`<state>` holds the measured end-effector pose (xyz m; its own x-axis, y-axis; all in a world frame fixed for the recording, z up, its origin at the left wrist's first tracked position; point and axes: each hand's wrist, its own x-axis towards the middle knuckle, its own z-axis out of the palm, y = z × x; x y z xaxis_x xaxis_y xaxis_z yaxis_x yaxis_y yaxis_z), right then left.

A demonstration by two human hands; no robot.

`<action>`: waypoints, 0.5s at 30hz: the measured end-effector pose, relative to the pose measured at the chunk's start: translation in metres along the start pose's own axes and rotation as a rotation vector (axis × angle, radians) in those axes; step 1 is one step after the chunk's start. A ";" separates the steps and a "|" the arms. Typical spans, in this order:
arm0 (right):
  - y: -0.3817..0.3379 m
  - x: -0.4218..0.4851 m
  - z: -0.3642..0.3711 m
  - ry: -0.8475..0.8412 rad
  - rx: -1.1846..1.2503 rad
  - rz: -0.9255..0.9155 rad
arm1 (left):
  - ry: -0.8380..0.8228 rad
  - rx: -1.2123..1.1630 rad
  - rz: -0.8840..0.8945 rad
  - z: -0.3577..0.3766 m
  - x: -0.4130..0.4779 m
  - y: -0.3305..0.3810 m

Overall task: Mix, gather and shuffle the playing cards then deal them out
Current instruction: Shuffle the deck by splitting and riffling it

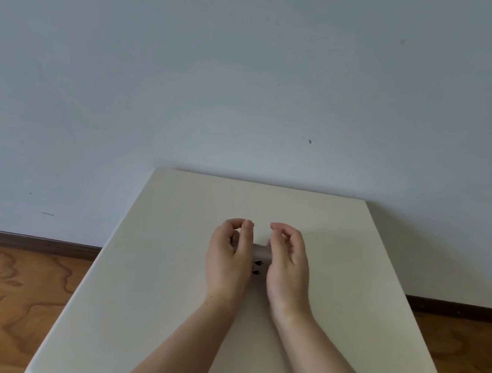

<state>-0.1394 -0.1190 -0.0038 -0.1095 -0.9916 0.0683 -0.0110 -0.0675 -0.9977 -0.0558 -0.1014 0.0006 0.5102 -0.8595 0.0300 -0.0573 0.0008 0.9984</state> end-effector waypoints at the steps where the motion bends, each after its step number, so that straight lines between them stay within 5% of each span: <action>1: 0.001 0.000 -0.002 -0.007 0.011 0.009 | -0.040 -0.021 -0.006 -0.001 0.000 0.000; 8: -0.003 0.001 -0.002 0.025 0.020 -0.015 | -0.160 0.005 0.082 -0.008 0.000 0.001; 15: -0.012 0.010 -0.030 -0.524 0.045 0.092 | -0.419 -0.062 -0.036 -0.019 0.008 0.004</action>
<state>-0.1700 -0.1249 0.0086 0.4028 -0.9151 -0.0189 0.0196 0.0292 -0.9994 -0.0361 -0.0988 0.0057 0.1169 -0.9930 -0.0149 0.0126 -0.0135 0.9998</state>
